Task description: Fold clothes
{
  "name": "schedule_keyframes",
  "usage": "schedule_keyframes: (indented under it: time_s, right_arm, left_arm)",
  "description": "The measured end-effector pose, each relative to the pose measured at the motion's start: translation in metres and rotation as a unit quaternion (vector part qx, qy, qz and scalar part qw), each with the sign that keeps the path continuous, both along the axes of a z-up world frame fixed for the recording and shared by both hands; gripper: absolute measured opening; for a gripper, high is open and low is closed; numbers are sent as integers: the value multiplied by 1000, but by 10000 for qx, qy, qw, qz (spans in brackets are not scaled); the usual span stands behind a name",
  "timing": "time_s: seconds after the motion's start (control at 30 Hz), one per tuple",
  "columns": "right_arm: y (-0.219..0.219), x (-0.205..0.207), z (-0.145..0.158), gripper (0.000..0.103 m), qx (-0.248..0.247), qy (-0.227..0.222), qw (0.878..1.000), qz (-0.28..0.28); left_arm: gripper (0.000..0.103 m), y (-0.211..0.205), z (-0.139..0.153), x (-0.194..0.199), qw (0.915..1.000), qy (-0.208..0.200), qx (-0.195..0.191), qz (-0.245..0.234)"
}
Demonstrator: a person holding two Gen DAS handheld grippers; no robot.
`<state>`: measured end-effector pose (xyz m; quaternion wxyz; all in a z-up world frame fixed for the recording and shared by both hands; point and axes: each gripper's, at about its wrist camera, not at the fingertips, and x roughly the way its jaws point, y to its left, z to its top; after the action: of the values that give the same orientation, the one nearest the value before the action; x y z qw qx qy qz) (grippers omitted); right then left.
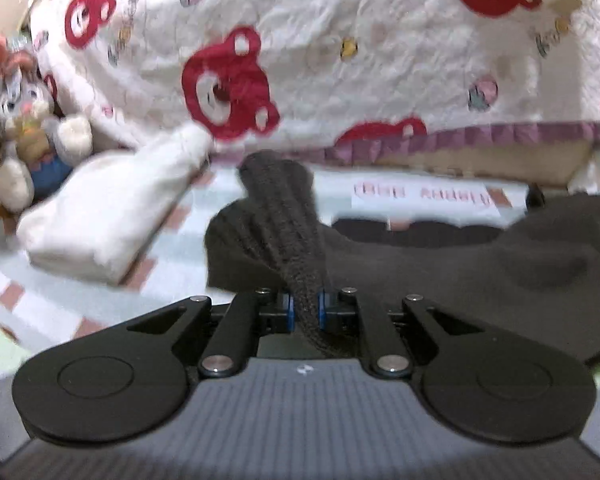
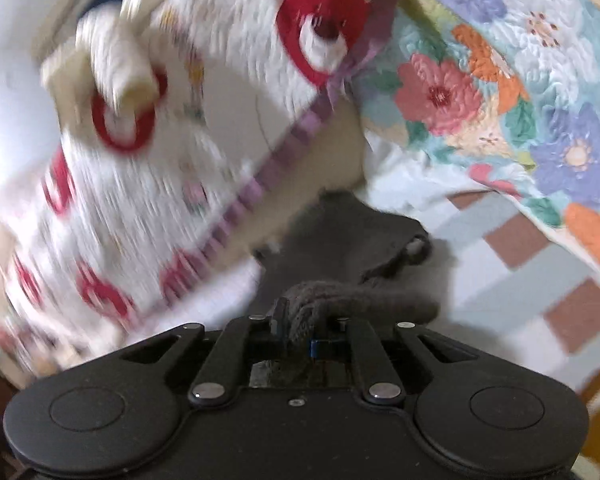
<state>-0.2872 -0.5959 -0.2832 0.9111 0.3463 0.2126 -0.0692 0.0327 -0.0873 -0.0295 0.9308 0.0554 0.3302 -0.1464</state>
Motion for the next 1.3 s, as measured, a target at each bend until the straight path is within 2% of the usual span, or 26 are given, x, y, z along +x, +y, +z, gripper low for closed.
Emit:
schedule_keyframes:
  time_s: [0.1, 0.13, 0.17, 0.23, 0.3, 0.37, 0.43, 0.5, 0.53, 0.63, 0.7, 0.83, 0.9, 0.97, 1.03, 1.1, 1.17, 1.23, 1.3]
  right_arm:
    - [2, 10, -34, 12, 156, 338, 9993, 64]
    - [1, 18, -45, 12, 196, 455, 9987, 90]
    - [0, 32, -50, 12, 140, 579, 9981, 144]
    - [-13, 64, -48, 11, 137, 562, 9981, 218]
    - [-27, 96, -22, 11, 113, 304, 9993, 199]
    - [-34, 116, 30, 11, -99, -243, 9994, 240]
    - [-22, 121, 88, 11, -600, -885, 9936, 358]
    - [-8, 118, 133, 10, -974, -1402, 9842, 474]
    - [-2, 116, 144, 10, -1085, -1492, 9816, 487]
    - [11, 117, 146, 10, -1455, -1332, 9795, 404]
    - [14, 123, 127, 10, -1619, -1000, 9811, 339]
    - [14, 147, 75, 10, -1524, -274, 9873, 363]
    - [20, 161, 49, 10, -1585, 130, 9861, 480]
    - [32, 170, 27, 10, -1719, 487, 9818, 638]
    - [45, 172, 15, 11, -1909, 804, 9746, 853]
    - [51, 173, 15, 11, -2071, 952, 9691, 946]
    - [51, 175, 22, 11, -2199, 990, 9658, 949]
    - [44, 183, 40, 11, -2155, 932, 9687, 802]
    - [38, 192, 55, 11, -2019, 853, 9733, 685]
  left_arm:
    - [9, 6, -42, 14, 9969, 791, 17, 41]
    - [9, 5, -52, 24, 9956, 939, 70, -9]
    - [9, 5, -61, 33, 9942, 1064, 122, -59]
    - [9, 5, -57, 68, 9948, 993, 182, -152]
    - [9, 1, -21, 112, 9981, 581, 122, -154]
    - [9, 7, 37, 142, 9995, -195, -258, 1]
    - [9, 19, 97, 155, 9905, -1009, -915, 203]
    - [9, 36, 129, 159, 9783, -1471, -1408, 374]
    - [10, 45, 141, 162, 9721, -1630, -1626, 456]
    - [11, 69, 121, 175, 9724, -1165, -1910, 663]
    - [11, 80, 72, 181, 9790, -447, -1840, 758]
    - [11, 90, -36, 177, 9873, 471, -1204, 927]
    - [11, 92, -87, 174, 9857, 927, -925, 1060]
    - [9, 99, -123, 171, 9780, 1419, -861, 1263]
    - [9, 105, -136, 168, 9761, 1435, -1031, 1269]
    - [9, 109, -128, 170, 9786, 1254, -1074, 1227]
    - [8, 113, -110, 173, 9787, 1018, -1274, 1245]
    - [8, 117, -83, 169, 9782, 525, -1467, 1370]
    - [7, 126, -53, 159, 9727, -115, -1707, 1570]
